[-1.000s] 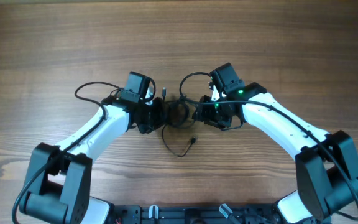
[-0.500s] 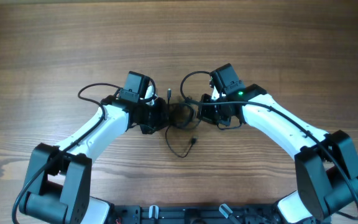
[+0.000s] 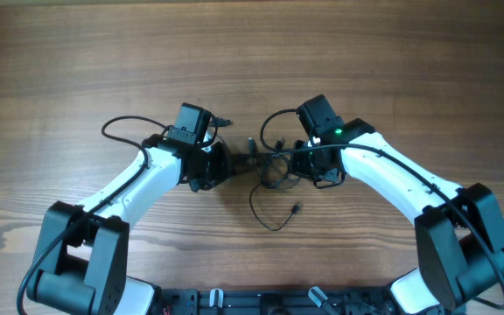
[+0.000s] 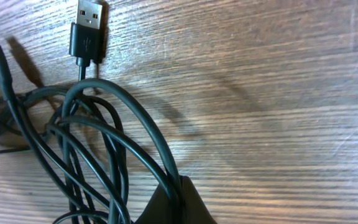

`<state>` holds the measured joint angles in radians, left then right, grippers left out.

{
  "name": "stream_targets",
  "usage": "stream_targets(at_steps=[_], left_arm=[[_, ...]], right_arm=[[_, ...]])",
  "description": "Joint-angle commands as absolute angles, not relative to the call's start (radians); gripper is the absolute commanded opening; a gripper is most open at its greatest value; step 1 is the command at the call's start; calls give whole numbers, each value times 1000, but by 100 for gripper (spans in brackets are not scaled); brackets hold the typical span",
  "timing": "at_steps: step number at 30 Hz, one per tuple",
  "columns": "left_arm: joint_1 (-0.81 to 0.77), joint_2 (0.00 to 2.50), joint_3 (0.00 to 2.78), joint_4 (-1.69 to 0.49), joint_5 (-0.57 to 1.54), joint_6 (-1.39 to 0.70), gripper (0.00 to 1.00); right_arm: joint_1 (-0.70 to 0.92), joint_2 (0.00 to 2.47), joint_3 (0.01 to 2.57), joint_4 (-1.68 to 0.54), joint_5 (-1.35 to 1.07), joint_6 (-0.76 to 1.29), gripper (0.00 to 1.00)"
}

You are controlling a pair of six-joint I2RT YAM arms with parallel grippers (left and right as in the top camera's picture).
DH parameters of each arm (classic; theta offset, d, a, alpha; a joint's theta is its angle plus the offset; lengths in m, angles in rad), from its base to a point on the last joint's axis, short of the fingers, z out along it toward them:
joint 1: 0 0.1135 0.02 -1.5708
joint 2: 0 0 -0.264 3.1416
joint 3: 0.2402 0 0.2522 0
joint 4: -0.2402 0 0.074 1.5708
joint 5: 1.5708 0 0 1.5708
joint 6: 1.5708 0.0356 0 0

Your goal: Untangle cables

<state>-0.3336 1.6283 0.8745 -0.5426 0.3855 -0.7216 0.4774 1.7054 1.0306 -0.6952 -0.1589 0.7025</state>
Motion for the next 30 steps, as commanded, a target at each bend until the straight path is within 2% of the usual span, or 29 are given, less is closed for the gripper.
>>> stream_targets(at_steps=[1,12,30], left_arm=[[-339,1608,868,-542,358,-704,29],[-421,1616,868,-477,362,-704,41],[-474,1717,868,-455,361,-703,42]], right_arm=[[480,1696,1023,-697,-174,654,4],[481,1696,1023,-666,-324,654,4],[482,1696,1023,-650,-368,654,4]])
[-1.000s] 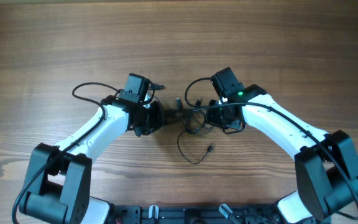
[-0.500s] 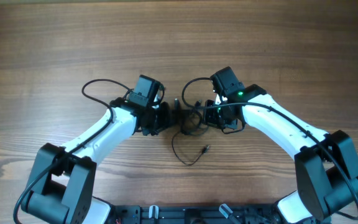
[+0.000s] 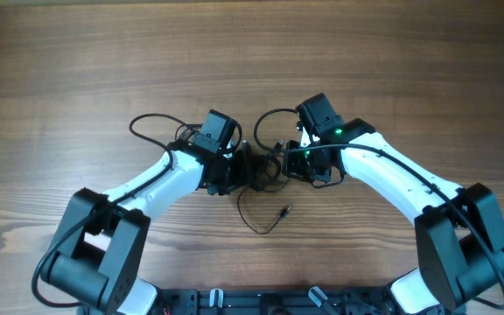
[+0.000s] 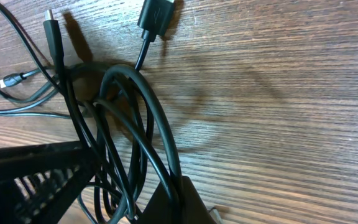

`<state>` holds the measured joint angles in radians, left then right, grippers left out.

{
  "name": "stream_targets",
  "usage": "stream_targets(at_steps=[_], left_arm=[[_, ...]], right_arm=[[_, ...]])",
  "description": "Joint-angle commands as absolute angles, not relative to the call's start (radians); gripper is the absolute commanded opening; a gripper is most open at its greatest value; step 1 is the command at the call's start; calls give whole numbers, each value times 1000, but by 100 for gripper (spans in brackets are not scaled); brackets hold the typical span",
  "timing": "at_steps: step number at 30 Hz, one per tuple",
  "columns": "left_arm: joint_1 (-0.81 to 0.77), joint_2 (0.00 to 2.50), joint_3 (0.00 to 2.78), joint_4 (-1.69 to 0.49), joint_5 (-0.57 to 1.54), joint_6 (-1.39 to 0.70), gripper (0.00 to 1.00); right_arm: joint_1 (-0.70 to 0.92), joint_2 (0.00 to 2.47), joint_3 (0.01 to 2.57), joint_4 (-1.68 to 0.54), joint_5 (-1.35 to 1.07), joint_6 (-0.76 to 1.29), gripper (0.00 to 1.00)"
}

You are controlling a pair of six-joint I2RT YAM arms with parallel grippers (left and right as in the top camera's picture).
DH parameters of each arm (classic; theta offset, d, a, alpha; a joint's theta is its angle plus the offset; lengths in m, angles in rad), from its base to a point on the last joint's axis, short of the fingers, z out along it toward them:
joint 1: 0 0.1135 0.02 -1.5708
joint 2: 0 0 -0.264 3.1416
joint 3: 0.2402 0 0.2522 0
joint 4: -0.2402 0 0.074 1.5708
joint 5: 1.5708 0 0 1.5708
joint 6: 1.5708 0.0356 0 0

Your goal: Untangle cables

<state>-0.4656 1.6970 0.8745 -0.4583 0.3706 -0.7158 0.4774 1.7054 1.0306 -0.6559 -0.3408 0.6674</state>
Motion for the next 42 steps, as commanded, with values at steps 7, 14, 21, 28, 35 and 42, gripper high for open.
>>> stream_targets(at_steps=[7,14,21,28,35,42], left_arm=[[-476,1717,868,-447,374,-703,43],[-476,1717,868,-434,389,-708,43],[-476,1717,868,-434,389,-712,44],[-498,1718,868,-426,392,-712,44],[-537,1734,868,-419,365,-712,47],[-538,1755,869,-495,181,-711,46]], right_arm=[[482,1696,1023,-647,-368,654,4],[482,1696,1023,-645,-368,655,4],[482,1696,1023,-644,-368,655,4],[482,1696,1023,-644,-368,655,4],[482,1696,1023,-641,-383,657,4],[481,1696,1023,-641,-375,657,4]])
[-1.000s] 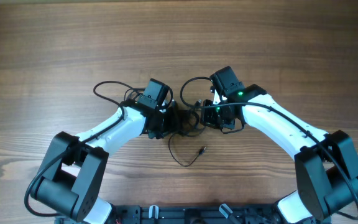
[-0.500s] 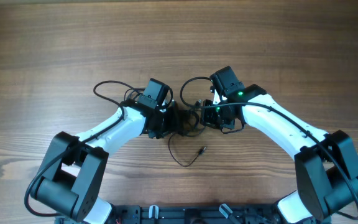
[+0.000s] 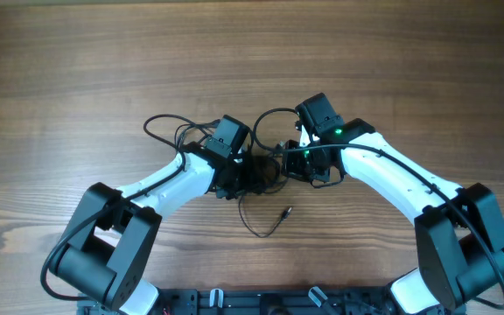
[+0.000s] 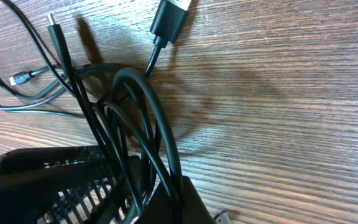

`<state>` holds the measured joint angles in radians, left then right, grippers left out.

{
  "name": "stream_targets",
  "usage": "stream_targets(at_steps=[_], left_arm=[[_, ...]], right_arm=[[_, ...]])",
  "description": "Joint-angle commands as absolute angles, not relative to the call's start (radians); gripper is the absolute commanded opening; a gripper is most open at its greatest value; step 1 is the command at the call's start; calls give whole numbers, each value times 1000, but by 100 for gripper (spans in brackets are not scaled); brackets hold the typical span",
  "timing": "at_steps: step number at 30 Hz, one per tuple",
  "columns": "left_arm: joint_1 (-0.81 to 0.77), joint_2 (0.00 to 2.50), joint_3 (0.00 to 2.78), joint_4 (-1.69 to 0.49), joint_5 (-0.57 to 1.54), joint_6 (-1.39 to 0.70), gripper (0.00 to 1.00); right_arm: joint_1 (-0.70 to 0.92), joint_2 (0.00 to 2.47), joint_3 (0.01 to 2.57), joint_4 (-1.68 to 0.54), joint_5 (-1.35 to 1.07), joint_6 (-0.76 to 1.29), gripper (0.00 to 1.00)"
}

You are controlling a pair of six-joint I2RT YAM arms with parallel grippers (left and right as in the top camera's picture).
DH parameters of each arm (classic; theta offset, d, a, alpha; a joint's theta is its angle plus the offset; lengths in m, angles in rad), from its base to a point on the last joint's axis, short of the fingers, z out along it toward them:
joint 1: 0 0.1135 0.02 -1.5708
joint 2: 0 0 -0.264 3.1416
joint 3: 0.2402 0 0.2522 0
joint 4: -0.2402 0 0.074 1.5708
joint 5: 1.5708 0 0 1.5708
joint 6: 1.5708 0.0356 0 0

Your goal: Untangle cables

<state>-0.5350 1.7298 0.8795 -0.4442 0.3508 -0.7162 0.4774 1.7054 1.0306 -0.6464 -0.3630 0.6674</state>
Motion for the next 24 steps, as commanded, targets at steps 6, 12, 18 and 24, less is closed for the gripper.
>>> stream_targets(at_steps=[6,12,18,24], left_arm=[[-490,1755,869,-601,43,-710,47],[-412,1755,869,-635,43,-710,47],[-375,1755,868,-646,43,-687,46],[-375,1755,869,-648,44,-688,46]], right_arm=[[476,1696,1023,-689,-220,691,4],[440,1696,1023,-805,24,710,4],[389,1696,1023,-841,163,707,4],[353,1696,1023,-839,183,694,4]])
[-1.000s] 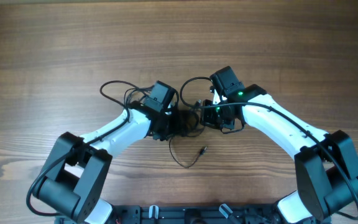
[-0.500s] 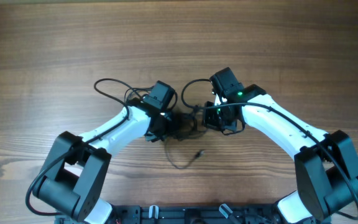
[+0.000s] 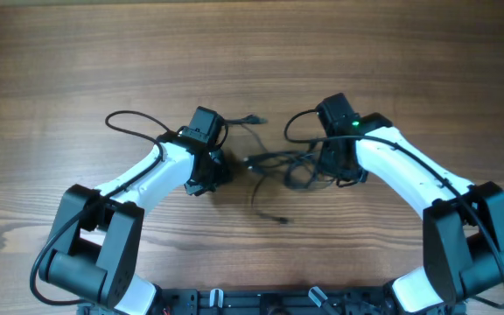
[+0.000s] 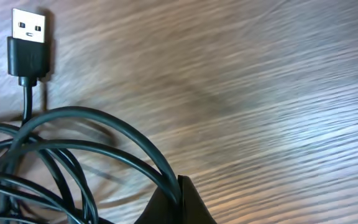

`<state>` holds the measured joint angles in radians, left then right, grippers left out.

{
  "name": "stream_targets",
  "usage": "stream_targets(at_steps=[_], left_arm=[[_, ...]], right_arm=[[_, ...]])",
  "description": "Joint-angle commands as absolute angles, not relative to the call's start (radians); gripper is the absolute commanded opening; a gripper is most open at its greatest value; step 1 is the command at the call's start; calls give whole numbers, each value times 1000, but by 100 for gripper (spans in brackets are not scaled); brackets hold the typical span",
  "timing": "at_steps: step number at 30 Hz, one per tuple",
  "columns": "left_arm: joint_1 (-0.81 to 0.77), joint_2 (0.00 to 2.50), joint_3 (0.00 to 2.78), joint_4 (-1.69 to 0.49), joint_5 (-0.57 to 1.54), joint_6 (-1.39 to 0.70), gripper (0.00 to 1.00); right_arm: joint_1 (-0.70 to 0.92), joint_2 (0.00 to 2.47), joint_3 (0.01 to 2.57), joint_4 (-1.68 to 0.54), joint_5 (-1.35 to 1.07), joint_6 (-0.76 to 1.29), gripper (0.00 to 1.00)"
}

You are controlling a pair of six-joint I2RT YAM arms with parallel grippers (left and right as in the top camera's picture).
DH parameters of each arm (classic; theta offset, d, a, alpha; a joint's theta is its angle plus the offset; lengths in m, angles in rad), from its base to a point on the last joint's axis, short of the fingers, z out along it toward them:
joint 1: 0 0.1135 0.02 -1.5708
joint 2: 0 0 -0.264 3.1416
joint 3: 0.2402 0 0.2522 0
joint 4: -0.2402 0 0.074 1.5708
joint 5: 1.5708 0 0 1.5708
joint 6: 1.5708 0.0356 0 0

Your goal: Untangle cables

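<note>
A knot of black cables (image 3: pixel 291 168) lies on the wooden table (image 3: pixel 252 52) between the two arms. My right gripper (image 3: pixel 326 166) is at the knot's right side and, in its wrist view, my right gripper (image 4: pixel 179 200) is shut on a thick black cable strand (image 4: pixel 135 140). A USB-A plug (image 4: pixel 30 37) lies at the upper left of that view. My left gripper (image 3: pixel 206 175) sits left of the knot, its fingers hidden under the wrist. A black cable loop (image 3: pixel 125 118) runs into it, and a thin end (image 3: pixel 254 118) points right.
A thin cable tail (image 3: pixel 274 214) trails from the knot toward the near edge. Both white arms reach in from the near side, with bare wood behind and to either side of them.
My left gripper has moved from against the knot to well left of it, with the cable loop beside it. My right gripper has shifted right with its strand. The knot is now stretched out sideways.
My left gripper first sat left of the knot with the loop at its far left, and the right was shut on a strand. The left gripper then stood closer to the knot, then against it. Now both are apart again and the knot is spread wider.
</note>
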<state>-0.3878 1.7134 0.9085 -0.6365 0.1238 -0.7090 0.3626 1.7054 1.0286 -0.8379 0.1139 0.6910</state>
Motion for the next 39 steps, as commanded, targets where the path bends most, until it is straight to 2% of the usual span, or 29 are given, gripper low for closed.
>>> stream_targets(at_steps=[1,4,7,10,18,24,27,29,32,39], left_arm=[[-375,1755,869,-647,50,-688,46],[-375,1755,869,-623,127,-679,45],[-375,1755,869,-514,390,-548,45],[-375,1755,869,-464,523,-527,47],[-374,1755,869,-447,675,-527,51],[-363,1754,869,-386,812,-527,51],[-368,1754,869,-338,879,-447,52],[-373,1754,869,-328,875,-360,59],[-376,1753,870,-338,759,-253,68],[-376,1673,872,-386,442,-205,71]], right_arm=[[353,1696,1023,-838,169,691,4],[357,1696,1023,-823,65,649,4],[357,1696,1023,-815,-30,627,4],[357,1696,1023,-813,-105,627,4],[357,1696,1023,-728,-375,635,4],[357,1696,1023,-719,-387,665,4],[357,1696,1023,-722,-387,664,4],[357,1696,1023,-722,-386,662,4],[357,1696,1023,-722,-387,658,4],[357,1696,1023,-722,-386,655,4]])
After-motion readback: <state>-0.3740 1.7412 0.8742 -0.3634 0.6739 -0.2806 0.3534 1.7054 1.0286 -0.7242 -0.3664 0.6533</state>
